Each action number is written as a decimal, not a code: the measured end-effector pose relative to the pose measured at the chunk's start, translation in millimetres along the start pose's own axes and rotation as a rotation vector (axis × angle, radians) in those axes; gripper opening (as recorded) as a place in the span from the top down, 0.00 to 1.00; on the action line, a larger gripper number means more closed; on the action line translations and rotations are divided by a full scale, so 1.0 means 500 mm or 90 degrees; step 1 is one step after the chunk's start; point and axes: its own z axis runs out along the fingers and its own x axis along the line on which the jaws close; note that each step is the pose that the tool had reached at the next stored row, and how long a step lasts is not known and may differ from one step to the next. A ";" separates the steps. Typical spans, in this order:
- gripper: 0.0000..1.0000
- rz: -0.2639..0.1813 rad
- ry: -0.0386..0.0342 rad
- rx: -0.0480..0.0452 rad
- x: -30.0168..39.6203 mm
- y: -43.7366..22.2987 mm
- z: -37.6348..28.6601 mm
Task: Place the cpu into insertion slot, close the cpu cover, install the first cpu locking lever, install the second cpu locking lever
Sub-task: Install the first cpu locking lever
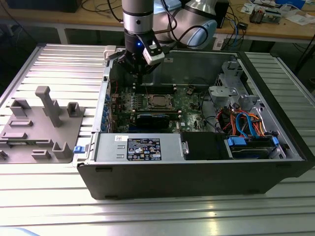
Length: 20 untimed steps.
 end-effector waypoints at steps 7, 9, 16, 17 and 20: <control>0.89 0.000 0.0000 0.0013 -0.012 0.001 0.000; 0.89 0.000 0.0000 0.0021 -0.017 0.002 0.001; 0.89 0.000 0.0001 0.0041 -0.026 0.003 0.001; 0.89 0.000 0.0001 0.0044 -0.027 0.004 0.001; 0.89 0.000 0.0001 0.0050 -0.030 0.004 0.001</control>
